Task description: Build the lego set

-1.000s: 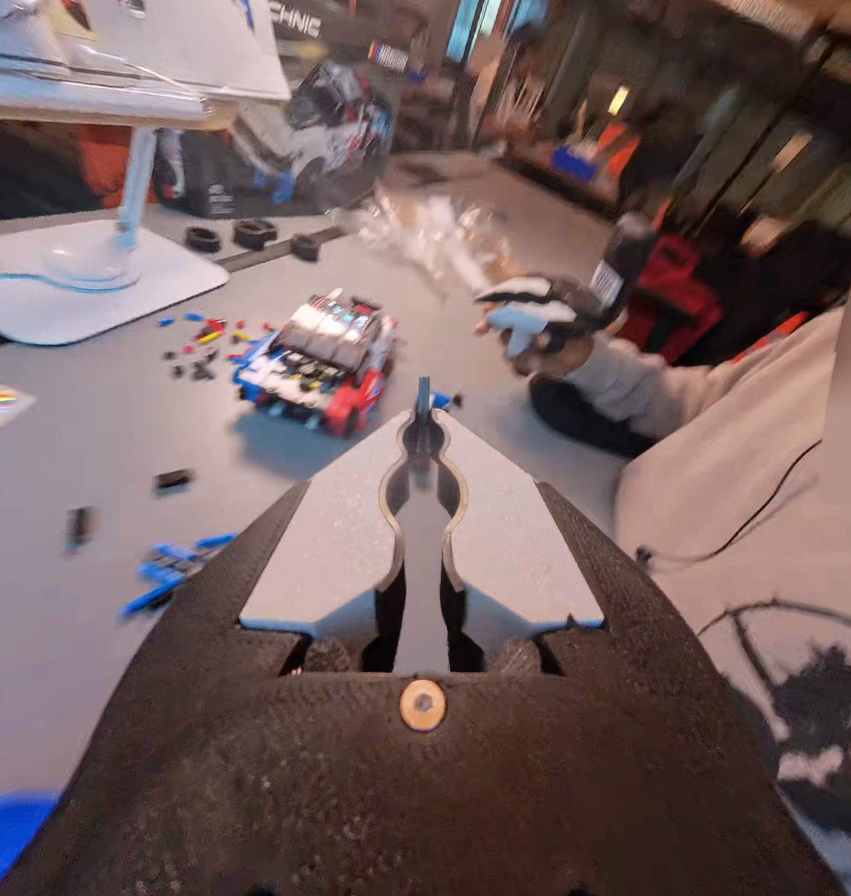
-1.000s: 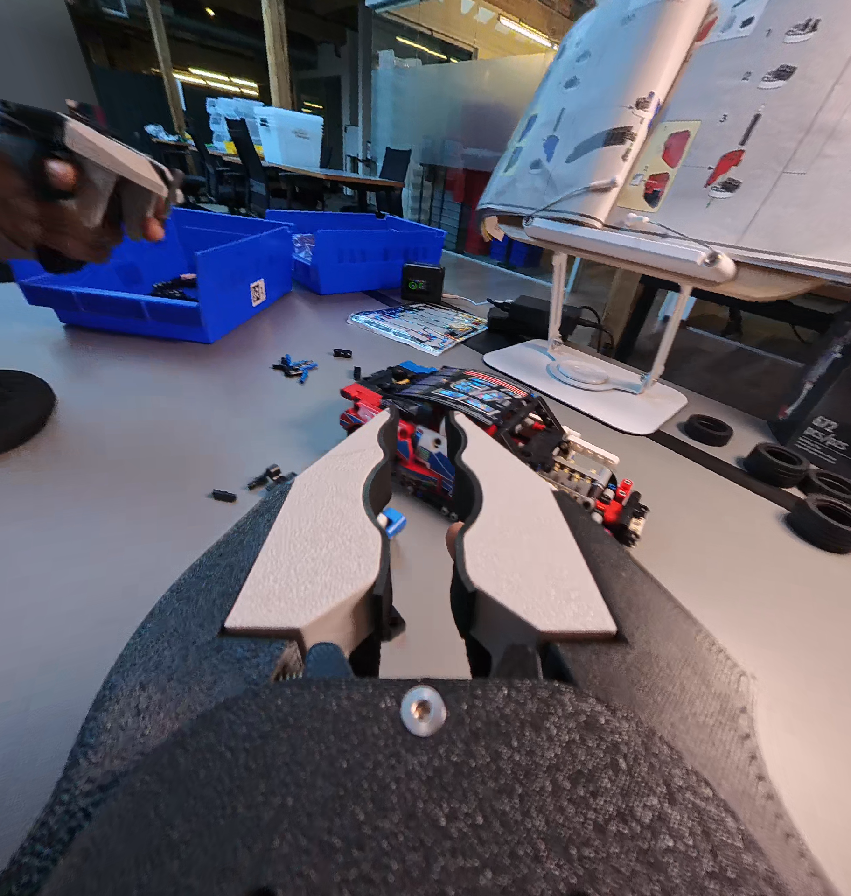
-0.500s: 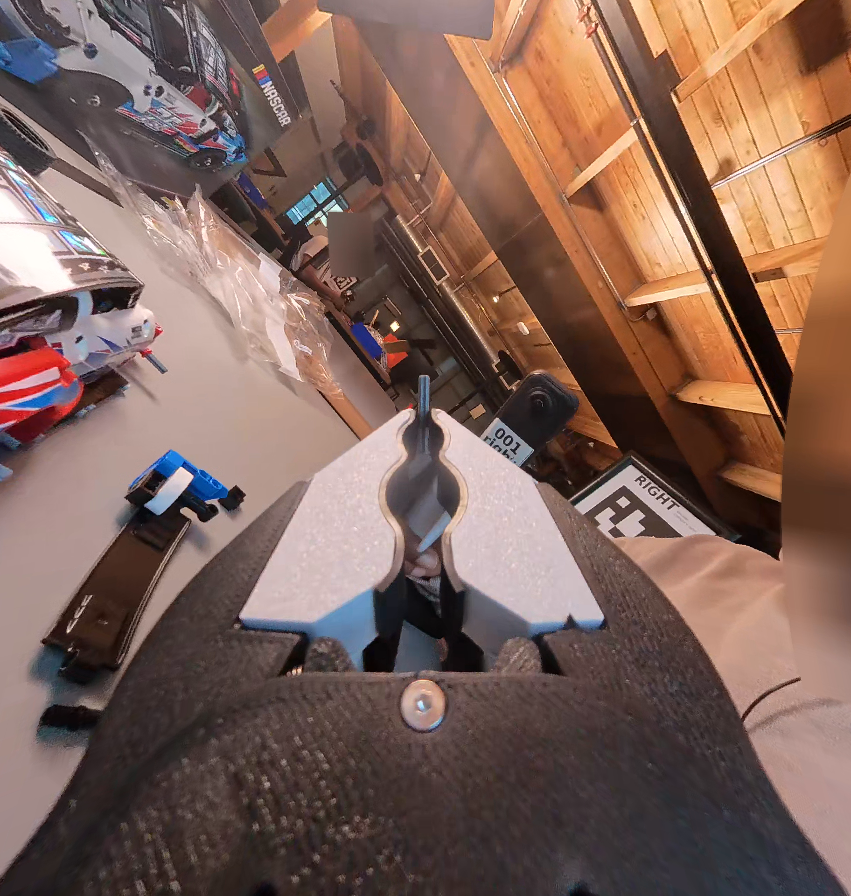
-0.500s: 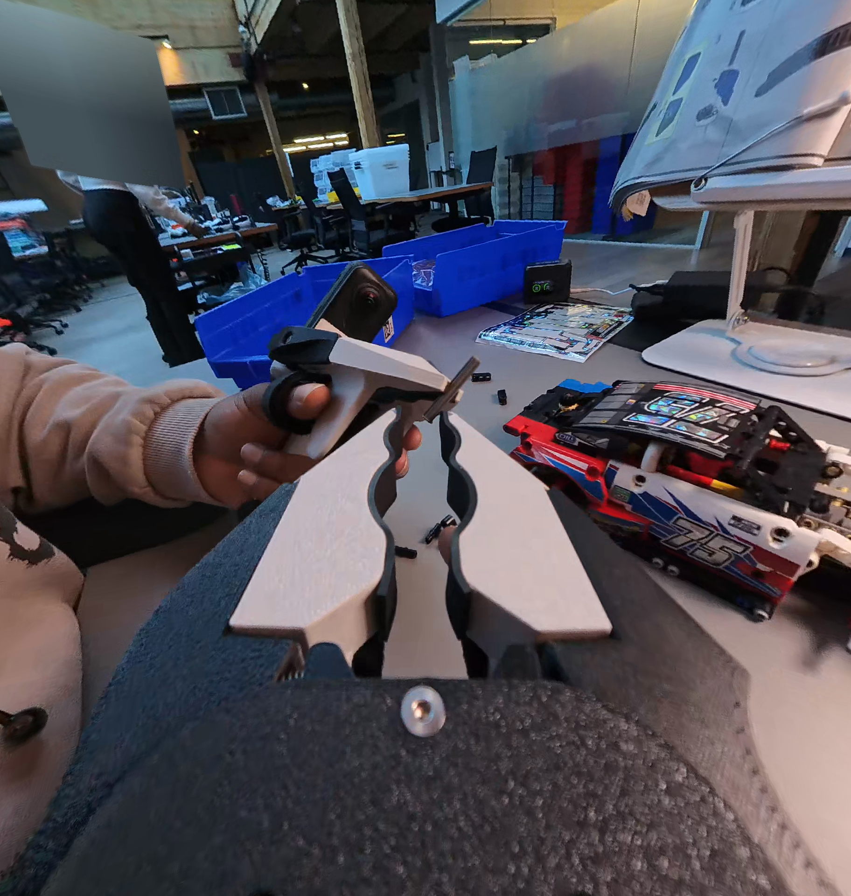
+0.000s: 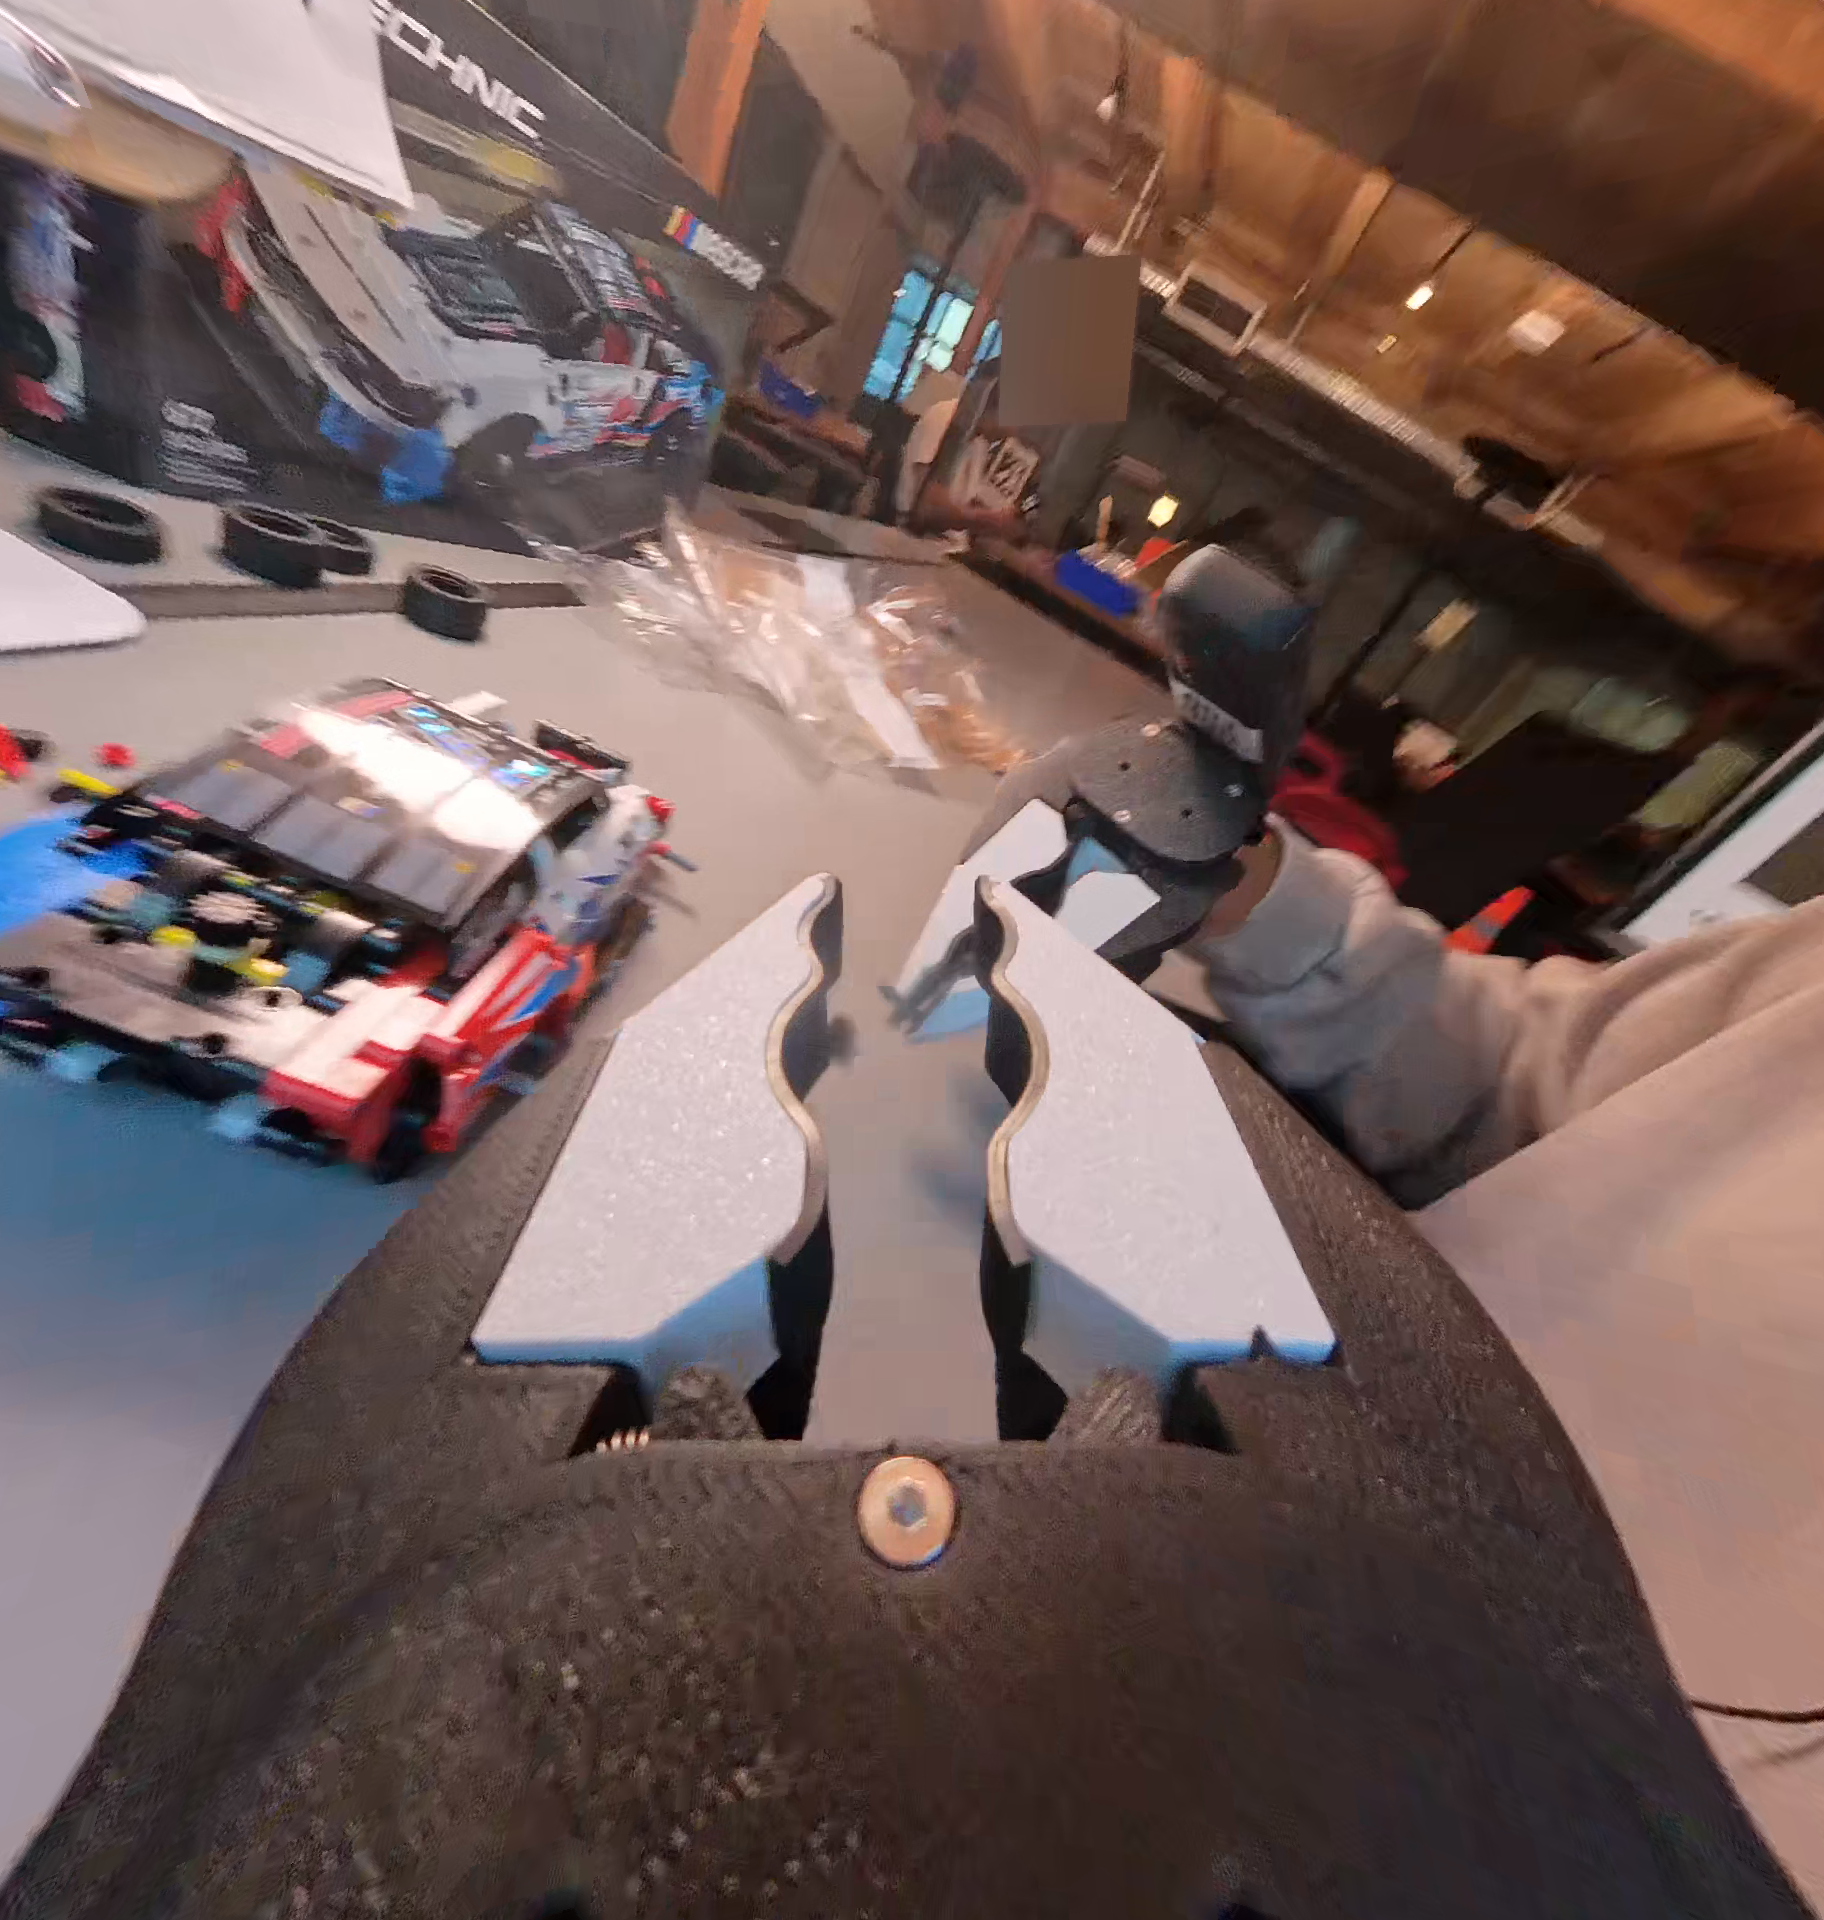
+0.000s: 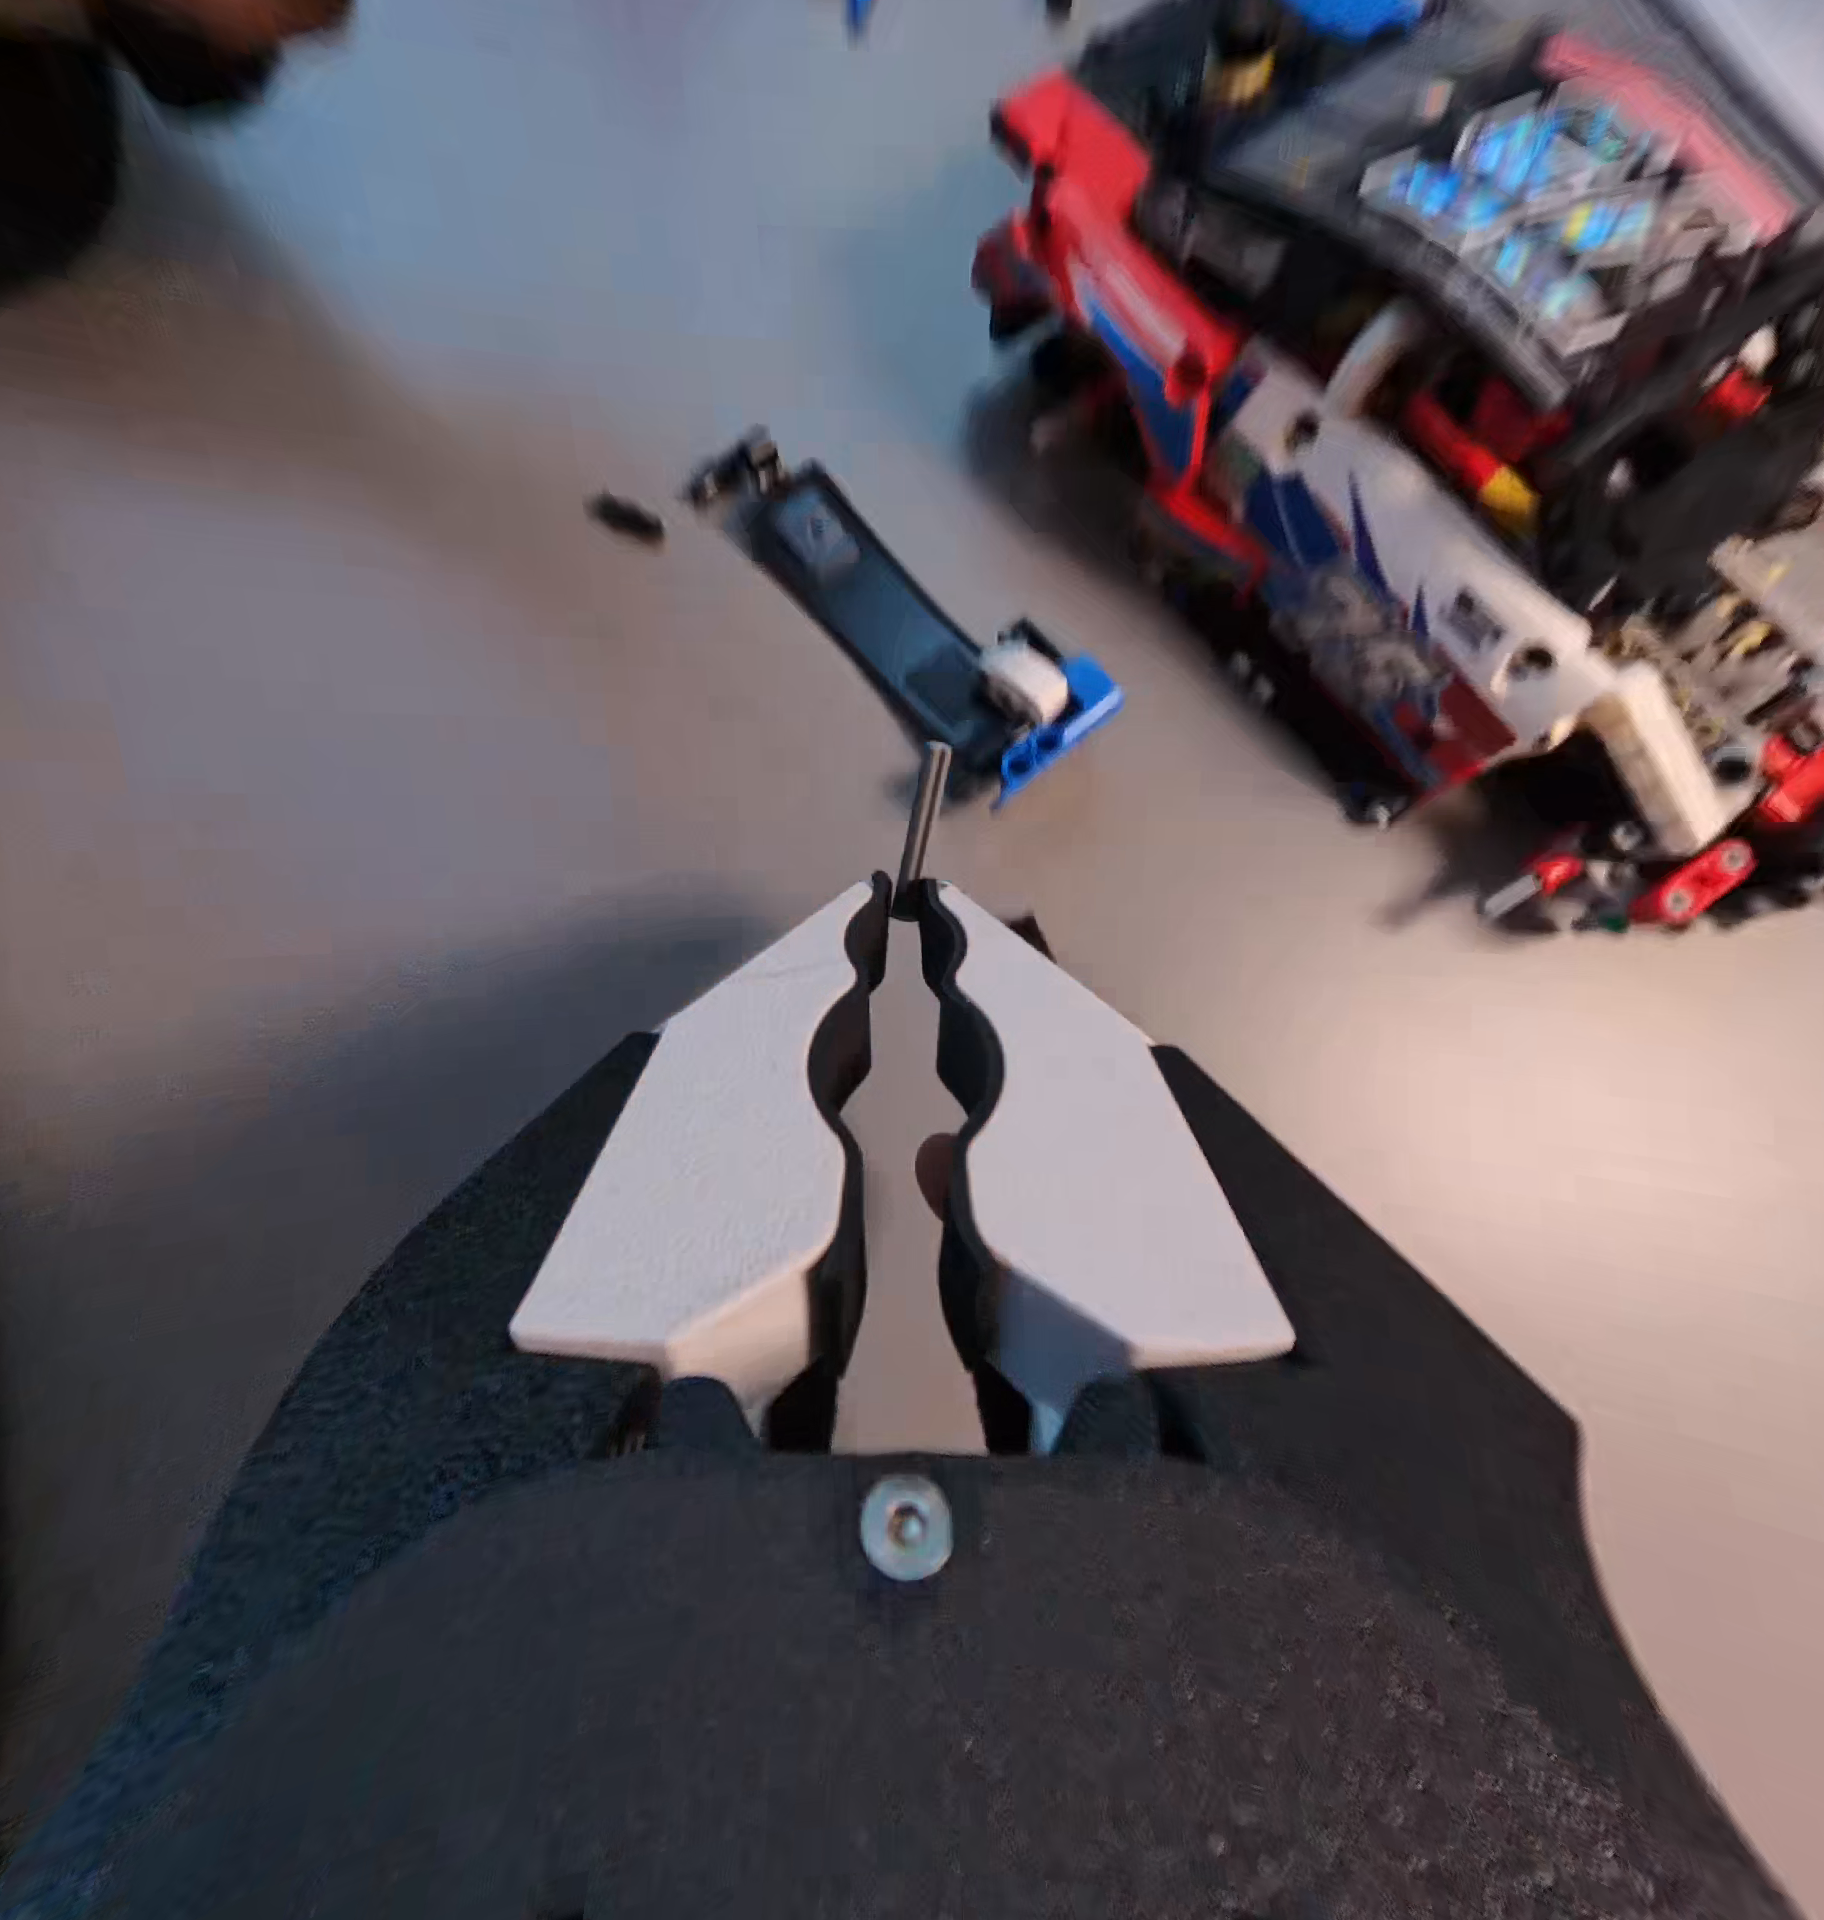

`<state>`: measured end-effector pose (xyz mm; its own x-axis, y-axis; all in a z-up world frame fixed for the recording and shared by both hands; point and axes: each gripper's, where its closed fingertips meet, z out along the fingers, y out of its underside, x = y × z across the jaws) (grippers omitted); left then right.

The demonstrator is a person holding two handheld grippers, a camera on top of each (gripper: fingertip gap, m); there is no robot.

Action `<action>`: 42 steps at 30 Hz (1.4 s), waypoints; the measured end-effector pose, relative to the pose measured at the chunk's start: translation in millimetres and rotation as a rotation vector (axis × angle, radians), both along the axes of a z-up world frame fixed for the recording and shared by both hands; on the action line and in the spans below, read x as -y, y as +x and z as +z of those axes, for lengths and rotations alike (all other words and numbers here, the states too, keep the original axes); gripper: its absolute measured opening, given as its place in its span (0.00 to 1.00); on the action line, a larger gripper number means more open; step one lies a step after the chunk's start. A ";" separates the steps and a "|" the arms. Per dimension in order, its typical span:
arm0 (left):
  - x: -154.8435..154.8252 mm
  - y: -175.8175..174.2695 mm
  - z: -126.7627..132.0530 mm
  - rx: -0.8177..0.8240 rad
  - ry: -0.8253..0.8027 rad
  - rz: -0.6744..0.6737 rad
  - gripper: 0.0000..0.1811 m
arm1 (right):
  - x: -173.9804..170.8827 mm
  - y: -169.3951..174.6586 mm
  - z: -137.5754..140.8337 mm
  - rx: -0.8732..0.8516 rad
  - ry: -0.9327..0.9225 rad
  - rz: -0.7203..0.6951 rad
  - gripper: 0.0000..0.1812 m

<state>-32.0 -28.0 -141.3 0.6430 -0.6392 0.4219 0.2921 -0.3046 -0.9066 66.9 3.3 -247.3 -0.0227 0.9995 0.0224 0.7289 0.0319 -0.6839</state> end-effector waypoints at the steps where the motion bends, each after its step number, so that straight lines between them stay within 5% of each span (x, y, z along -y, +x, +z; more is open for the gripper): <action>1: -0.3 -9.2 -1.7 -0.088 0.023 0.044 0.13 | -0.7 12.6 -12.8 0.090 -0.003 0.015 0.01; 9: 10.7 -59.3 -27.5 -0.530 0.065 0.254 0.14 | 8.8 8.0 -32.1 0.204 0.005 0.096 0.02; 17: 25.8 -63.9 -57.5 -0.518 -0.042 0.266 0.15 | 3.3 -3.8 -32.0 0.218 0.042 0.100 0.03; 21: 29.0 -84.4 -43.7 -0.507 -0.016 0.346 0.15 | -0.3 -6.3 -27.3 0.121 0.033 0.065 0.05; 26: 51.3 -183.3 -12.8 -0.628 -0.035 0.589 0.14 | -16.9 -4.2 10.9 -0.196 0.034 -0.045 0.08; 32: 112.5 -345.4 -0.1 -0.769 -0.401 0.821 0.19 | -43.0 10.6 56.7 -0.561 0.071 -0.212 0.12; 37: 160.8 -416.1 -42.2 -0.951 -0.847 0.637 0.17 | -53.8 15.4 69.6 -0.647 0.094 -0.268 0.12; 42: 190.9 -422.5 -85.1 -1.134 -1.149 0.333 0.14 | -55.4 18.7 66.7 -0.646 0.105 -0.281 0.11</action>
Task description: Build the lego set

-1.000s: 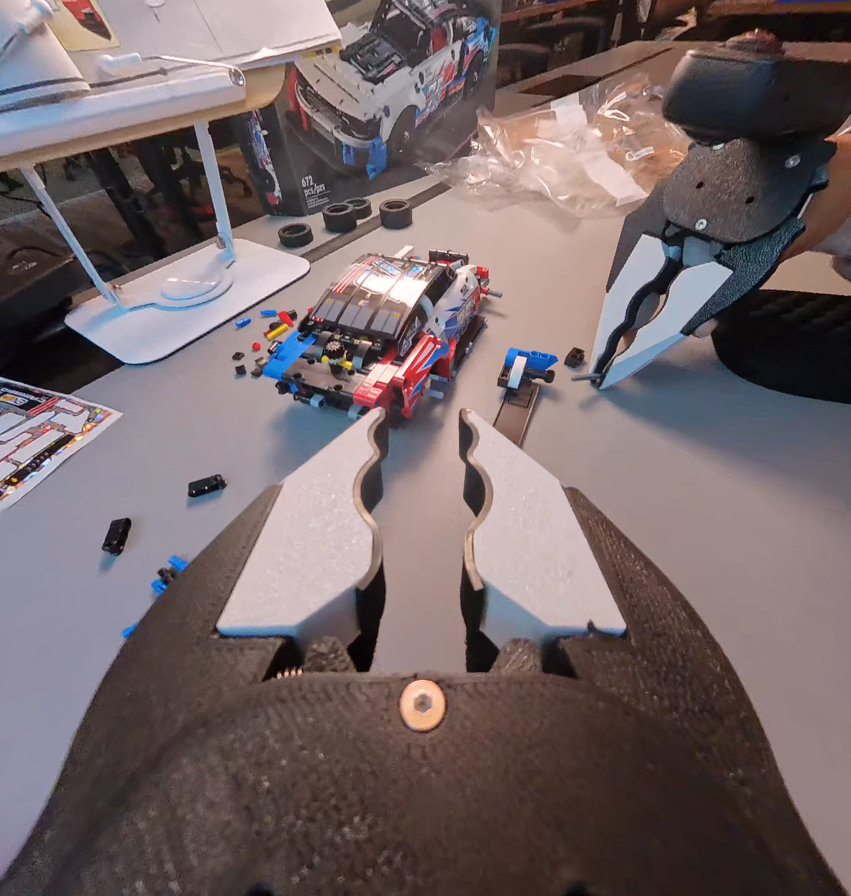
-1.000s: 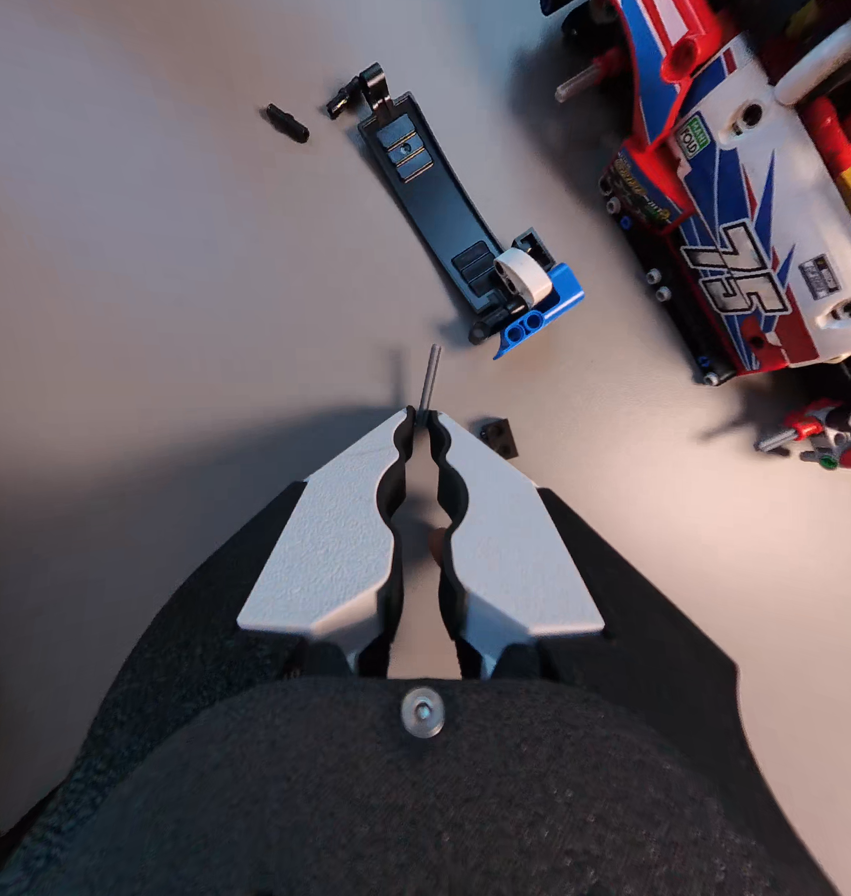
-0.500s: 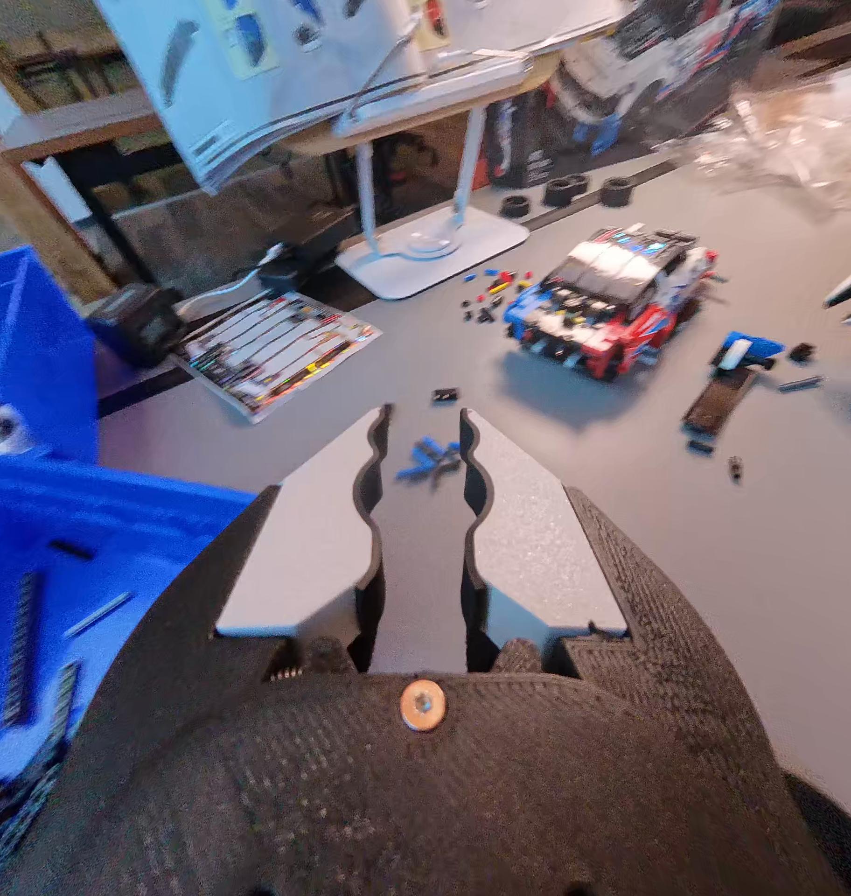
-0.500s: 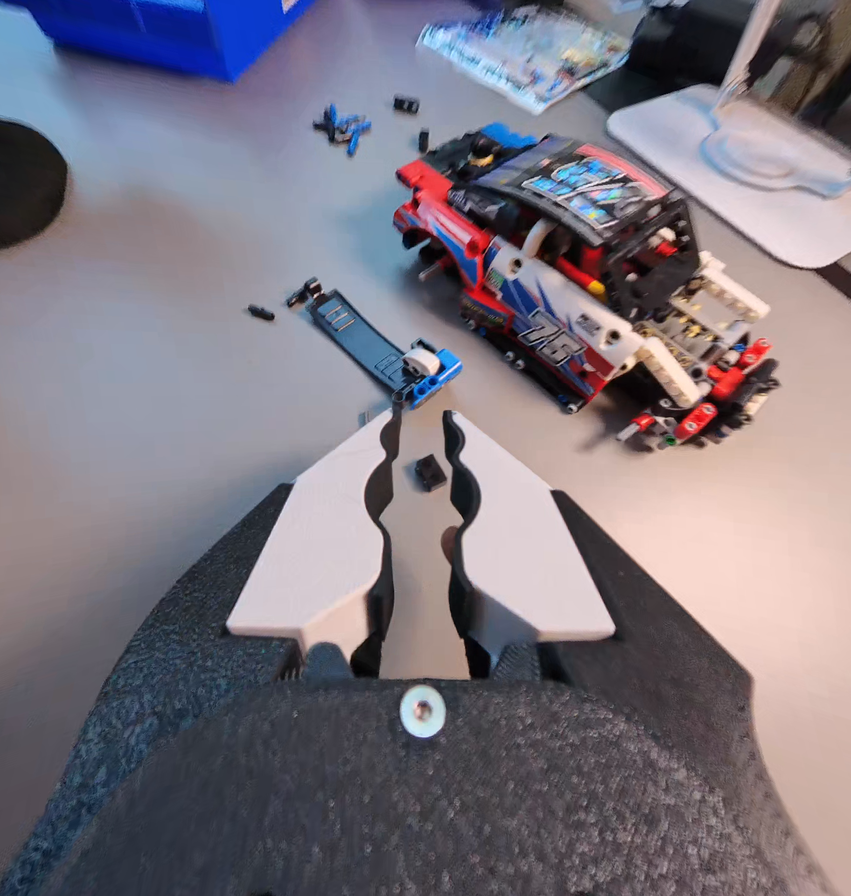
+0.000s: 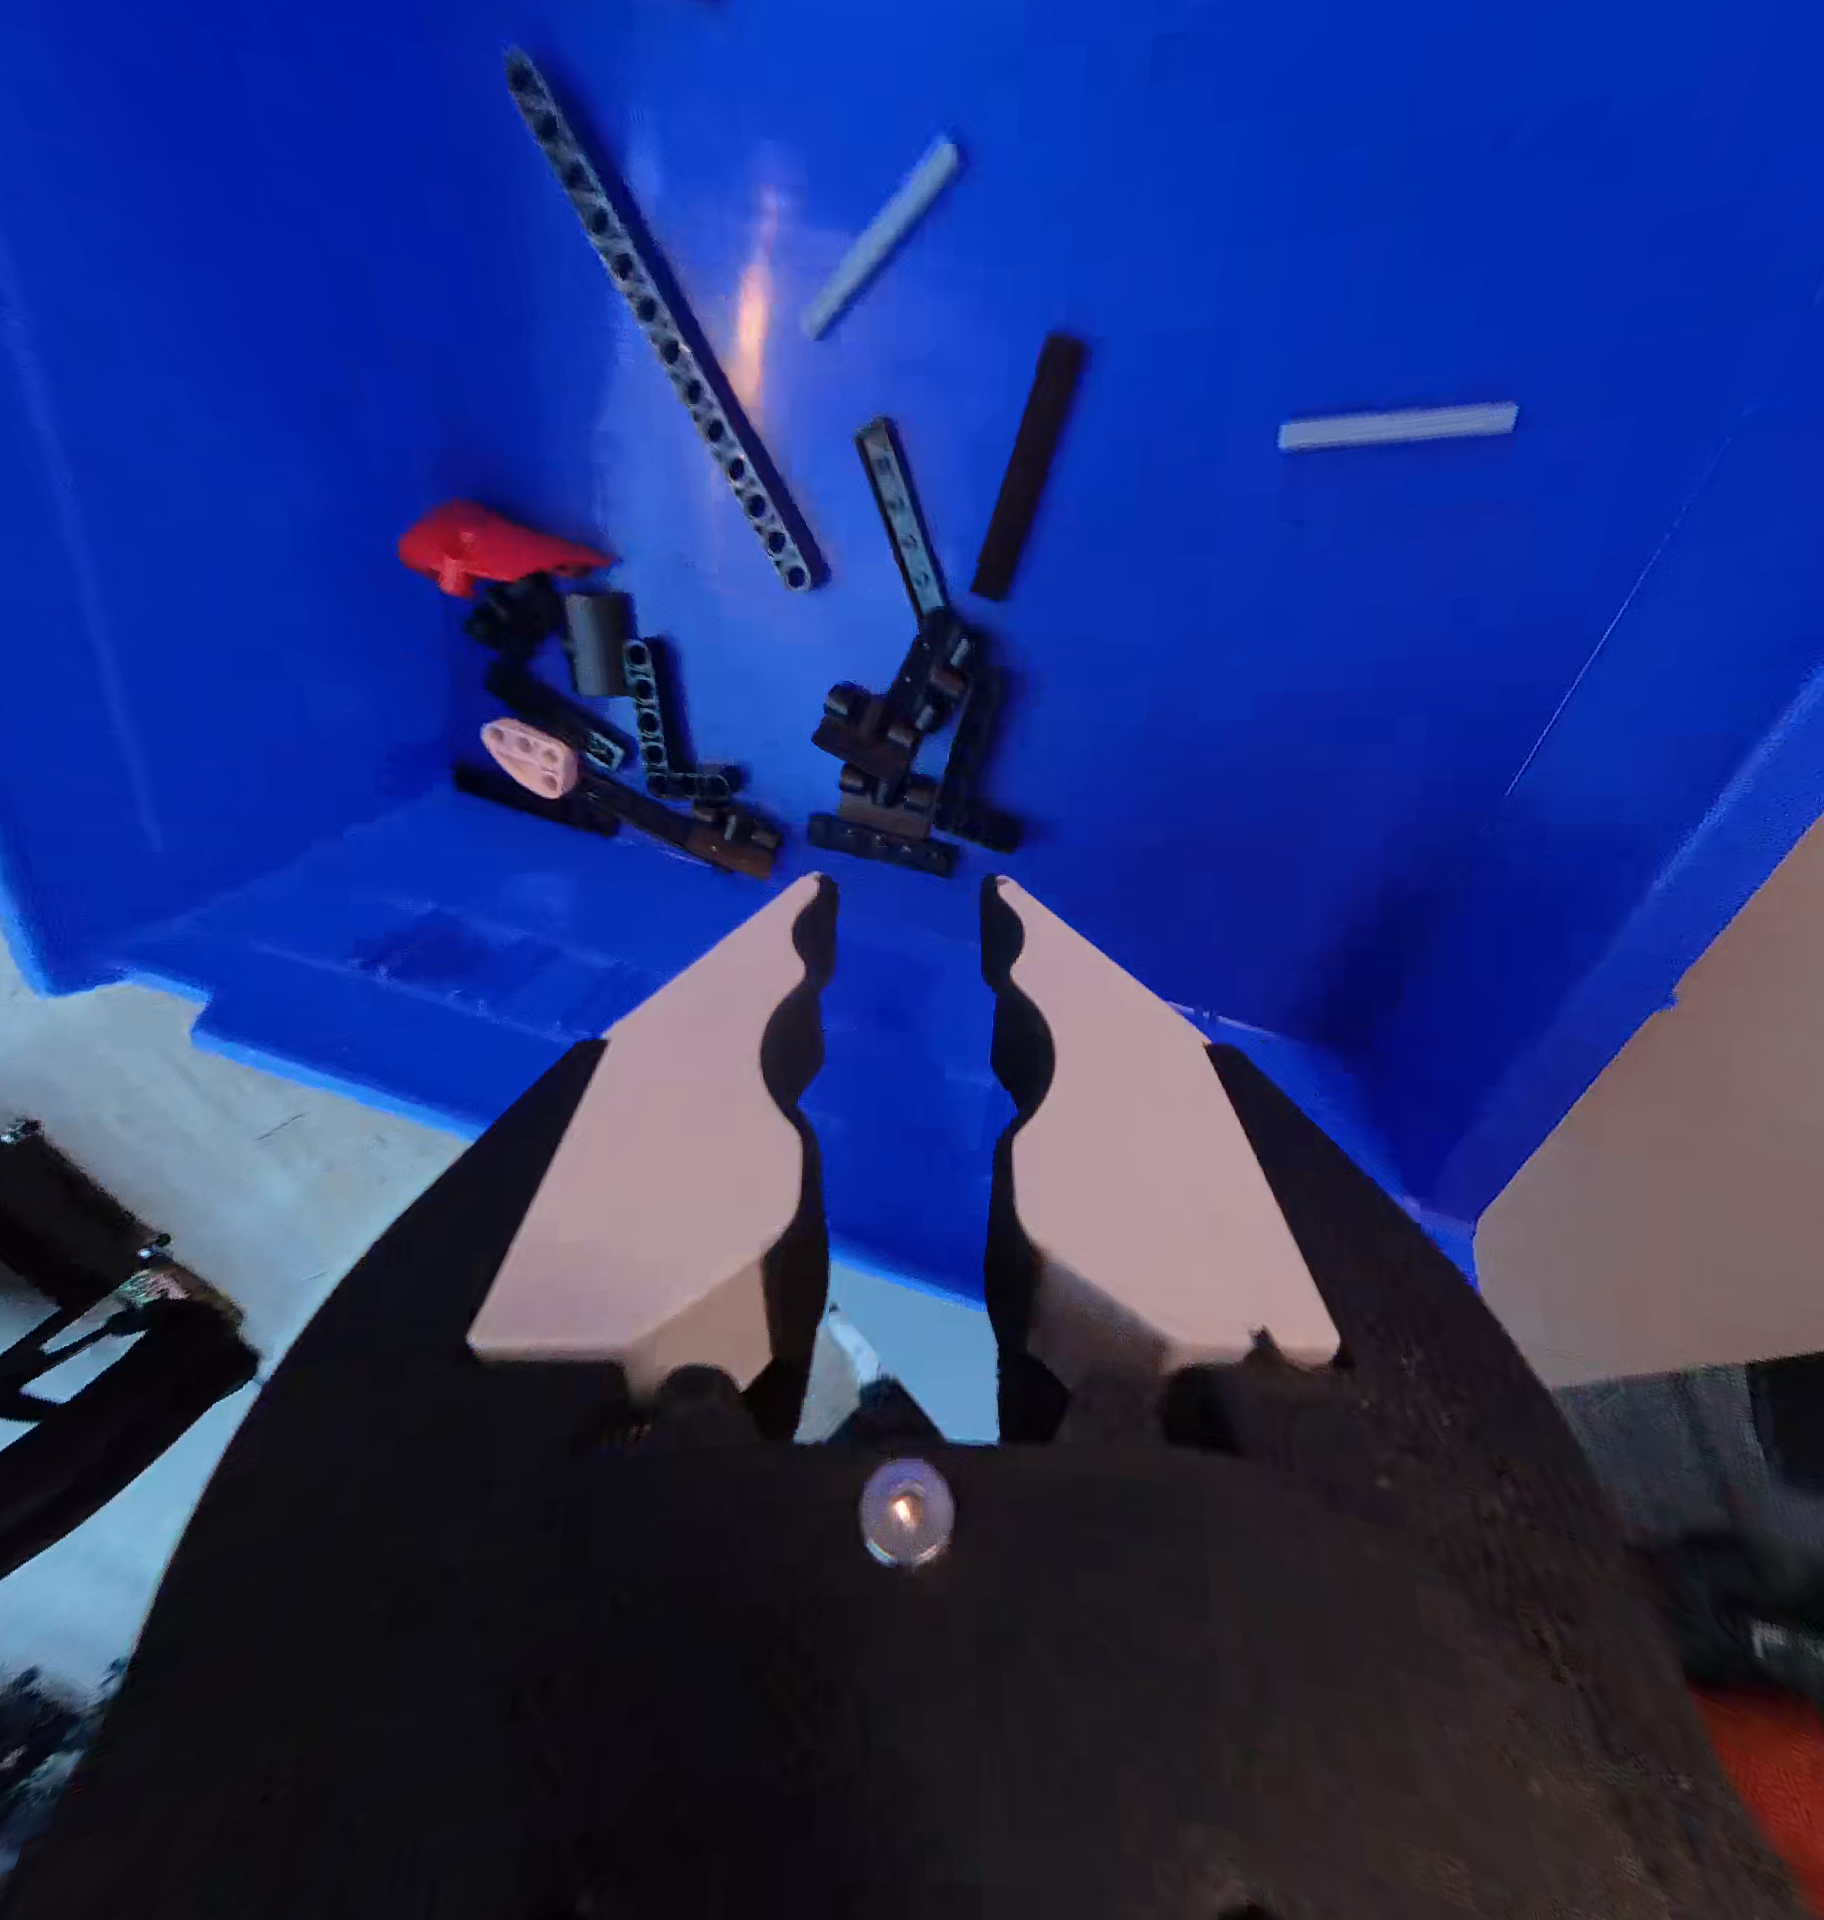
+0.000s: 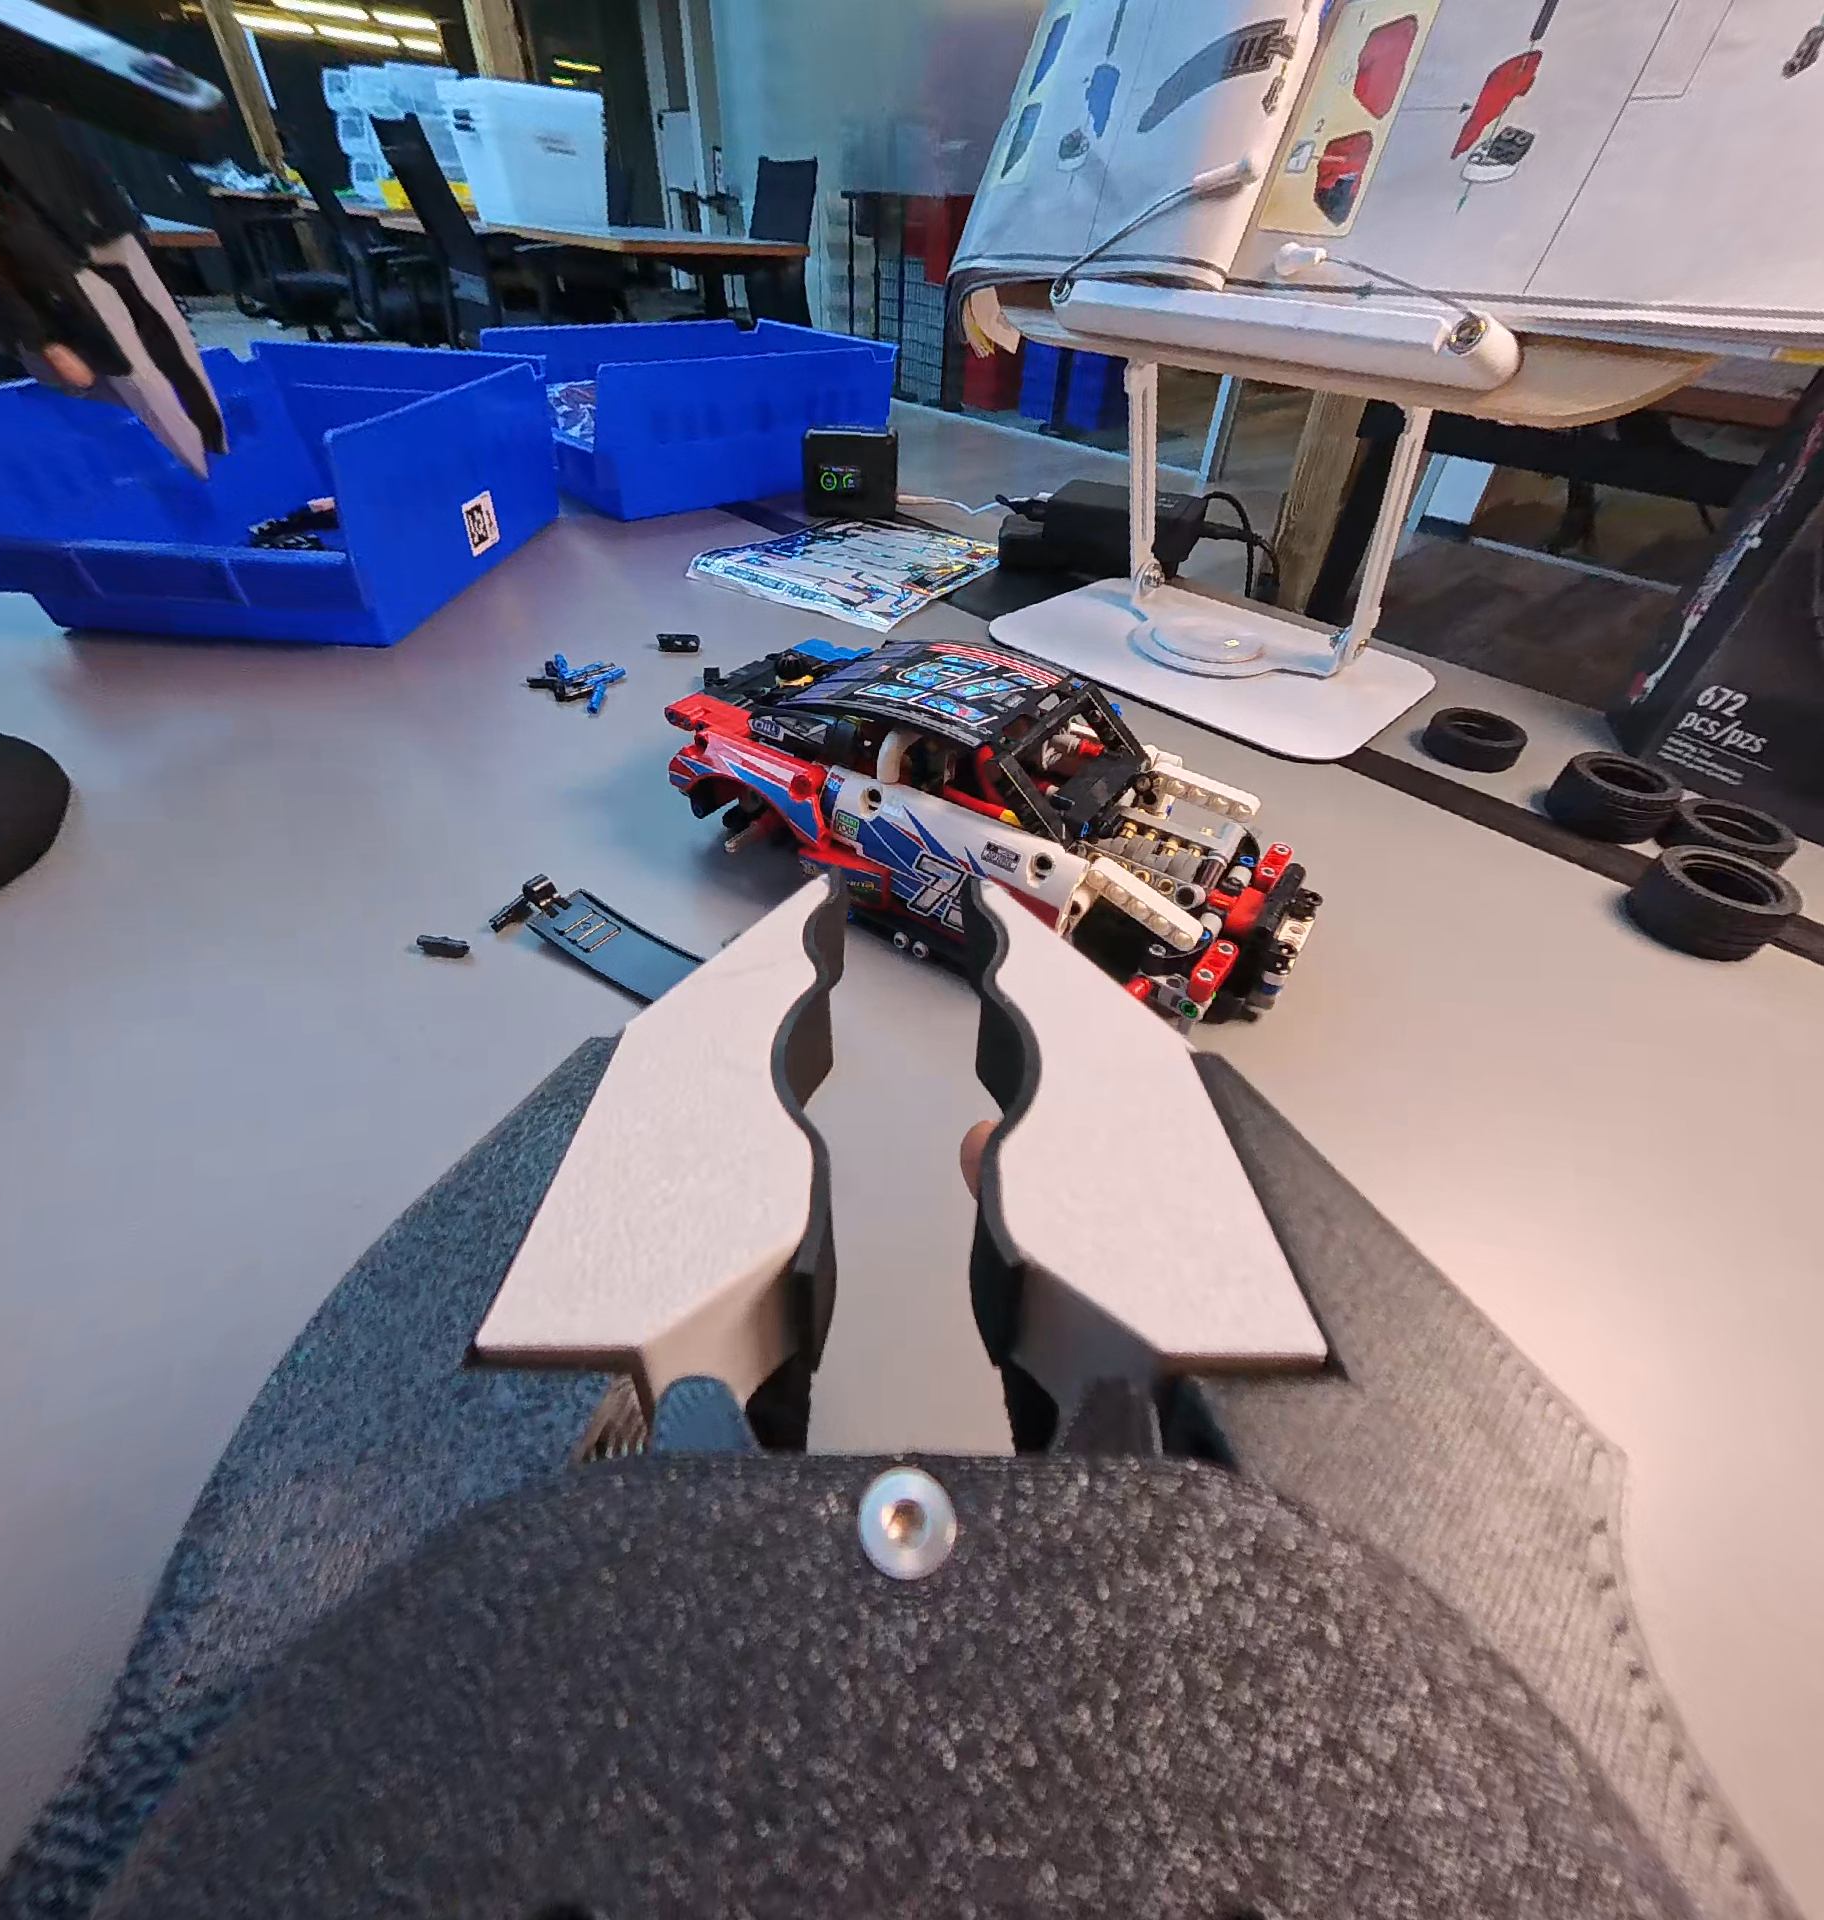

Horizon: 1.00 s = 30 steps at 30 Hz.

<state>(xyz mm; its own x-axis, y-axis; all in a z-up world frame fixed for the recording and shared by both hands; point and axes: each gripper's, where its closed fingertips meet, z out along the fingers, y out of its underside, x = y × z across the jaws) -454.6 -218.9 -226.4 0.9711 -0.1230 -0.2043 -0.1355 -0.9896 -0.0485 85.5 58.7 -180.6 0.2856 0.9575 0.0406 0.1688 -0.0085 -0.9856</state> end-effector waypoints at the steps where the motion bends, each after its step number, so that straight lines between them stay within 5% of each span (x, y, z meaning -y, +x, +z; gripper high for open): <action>1: 4.7 2.6 -7.1 0.004 -0.075 -0.024 0.15 | -0.3 0.2 -0.8 0.001 -0.003 -0.001 0.11; 6: 10.3 3.2 -35.5 -0.028 -0.293 -0.087 0.17 | -2.1 1.8 -1.7 0.003 0.000 -0.012 0.10; 15: 4.8 -0.2 -52.2 0.006 -0.372 -0.083 0.12 | -5.9 5.1 -3.0 0.000 -0.004 -0.028 0.08; 24: -54.8 42.7 -26.4 0.270 0.003 -0.149 0.12 | -6.8 6.5 -4.2 0.000 -0.008 -0.028 0.08; 30: -58.1 -34.4 5.5 0.039 0.054 -0.014 0.17 | -7.1 6.5 -4.9 0.002 -0.006 -0.027 0.08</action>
